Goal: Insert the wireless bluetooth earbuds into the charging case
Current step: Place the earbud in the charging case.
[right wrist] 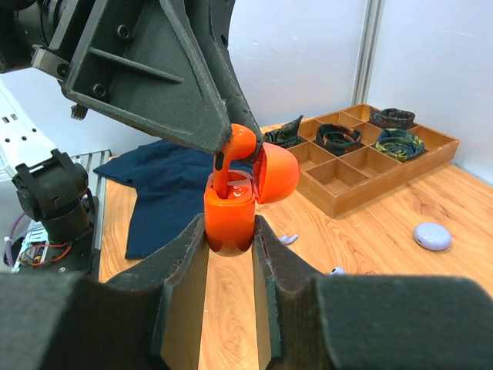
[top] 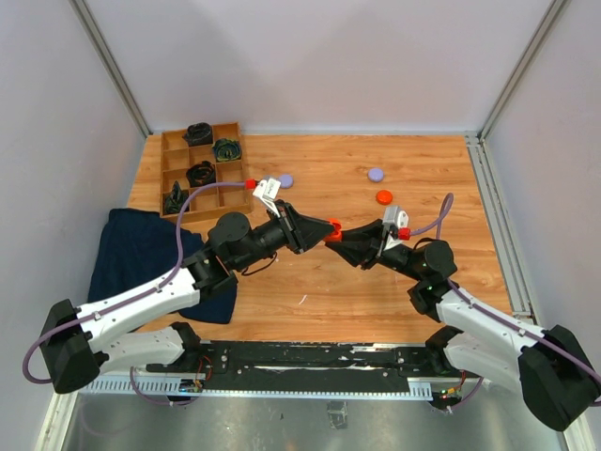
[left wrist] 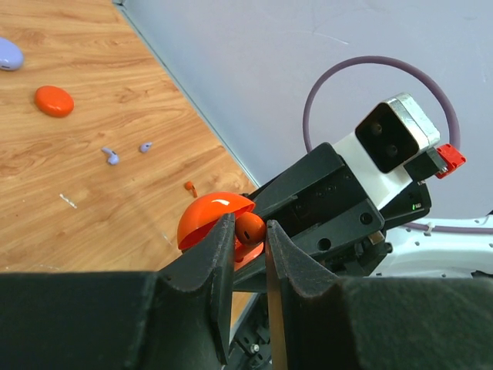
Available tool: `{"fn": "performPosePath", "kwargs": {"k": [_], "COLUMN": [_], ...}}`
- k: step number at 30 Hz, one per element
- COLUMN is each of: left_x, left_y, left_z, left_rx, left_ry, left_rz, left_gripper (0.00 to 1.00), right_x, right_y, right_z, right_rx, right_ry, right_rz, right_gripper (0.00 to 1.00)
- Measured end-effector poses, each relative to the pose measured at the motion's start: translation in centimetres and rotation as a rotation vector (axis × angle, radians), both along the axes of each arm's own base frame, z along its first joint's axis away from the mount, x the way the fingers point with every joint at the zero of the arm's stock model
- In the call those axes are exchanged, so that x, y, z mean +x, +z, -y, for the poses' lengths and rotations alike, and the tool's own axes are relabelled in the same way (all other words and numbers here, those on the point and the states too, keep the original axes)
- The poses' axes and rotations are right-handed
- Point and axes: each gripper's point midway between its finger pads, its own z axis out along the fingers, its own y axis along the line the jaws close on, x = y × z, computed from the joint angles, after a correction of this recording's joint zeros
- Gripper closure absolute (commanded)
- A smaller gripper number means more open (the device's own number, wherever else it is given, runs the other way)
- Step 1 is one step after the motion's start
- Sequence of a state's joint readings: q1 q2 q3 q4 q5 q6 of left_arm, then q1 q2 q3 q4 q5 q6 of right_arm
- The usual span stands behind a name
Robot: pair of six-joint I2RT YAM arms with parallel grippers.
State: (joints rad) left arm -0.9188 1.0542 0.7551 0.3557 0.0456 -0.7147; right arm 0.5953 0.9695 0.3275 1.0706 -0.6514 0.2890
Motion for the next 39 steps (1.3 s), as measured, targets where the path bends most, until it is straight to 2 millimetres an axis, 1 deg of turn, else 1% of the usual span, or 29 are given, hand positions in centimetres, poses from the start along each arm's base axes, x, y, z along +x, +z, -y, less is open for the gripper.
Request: {"fn": "performPosePath", "kwargs": {"k": [4, 9, 15, 24, 32, 39], "left_x": [0.02, -0.06, -0.07, -0.21, -0.25, -0.23], "left_y": [0.02, -0.44, -0.48, -0.43, -0.65, 0.09], "left_z": [0.01, 0.02, 0.03, -0.08, -0.29, 0.09], "left_rx": [-0.001, 0.005, 0.006, 0.006, 0.037, 0.086], "left_ry": [0.001, -0.001, -0.002, -0.004, -0.003, -0.024], "left_rz": [0.001, -0.006, -0.007, -0.01, 0.005, 0.05], "left_gripper": [0.63, 0.59, 0.54, 0.49, 0.49, 0.49], "right_x": [-0.02, -0.01, 0.02, 0.09, 0.12, 0.1], "right_y": [0.13, 0.29, 0.07, -0.02, -0.14, 0.02], "right_z": [0.09, 0.16, 0.15, 0.17, 0.15, 0.16], "right_rx": [0.002, 0.006, 0.0, -0.002, -0.005, 0.0], "right_ry": [-0.004, -0.009, -0.009, -0.013, -0.013, -0.013], "right_rz": [0.001, 0.004, -0.005, -0.009, -0.013, -0.007], "right_gripper": [0.98, 0.98, 0.98, 0.98, 0.98, 0.97]}}
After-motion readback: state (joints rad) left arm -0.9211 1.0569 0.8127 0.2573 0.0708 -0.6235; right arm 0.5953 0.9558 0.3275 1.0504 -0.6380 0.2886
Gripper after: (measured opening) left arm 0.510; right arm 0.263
